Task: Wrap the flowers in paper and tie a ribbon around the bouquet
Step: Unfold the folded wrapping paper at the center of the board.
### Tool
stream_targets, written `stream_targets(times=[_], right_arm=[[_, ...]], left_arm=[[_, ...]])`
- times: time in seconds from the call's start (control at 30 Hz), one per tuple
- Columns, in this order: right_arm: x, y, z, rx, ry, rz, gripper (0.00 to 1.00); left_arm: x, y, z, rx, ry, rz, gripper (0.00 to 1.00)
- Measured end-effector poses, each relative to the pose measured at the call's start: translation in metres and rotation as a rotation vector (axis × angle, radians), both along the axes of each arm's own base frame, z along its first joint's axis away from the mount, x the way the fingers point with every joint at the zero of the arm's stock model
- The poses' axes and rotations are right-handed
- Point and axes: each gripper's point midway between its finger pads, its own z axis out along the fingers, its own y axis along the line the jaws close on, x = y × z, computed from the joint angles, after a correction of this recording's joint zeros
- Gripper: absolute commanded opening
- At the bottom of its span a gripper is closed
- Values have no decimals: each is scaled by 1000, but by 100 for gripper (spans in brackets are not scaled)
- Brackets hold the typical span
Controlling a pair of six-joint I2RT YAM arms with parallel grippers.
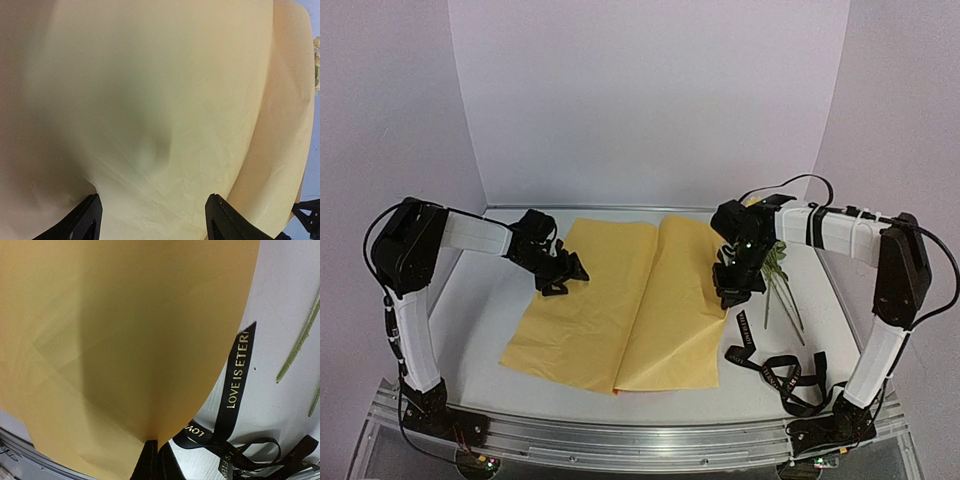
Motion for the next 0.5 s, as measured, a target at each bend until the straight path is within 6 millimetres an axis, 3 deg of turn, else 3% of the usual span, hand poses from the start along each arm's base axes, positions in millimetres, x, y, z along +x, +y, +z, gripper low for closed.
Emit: stream_targets(times=[0.17, 0.33, 0.5], right_arm=[[-15, -17, -17, -64, 50, -23, 2], [-22, -15, -26, -52, 83, -93, 14], [-39, -2, -42, -41, 112, -156, 51]], left_arm=[[34, 24, -1, 57, -30, 21, 73], [67, 46, -2, 120, -57, 28, 73], [102, 54, -2, 163, -106, 11, 73]])
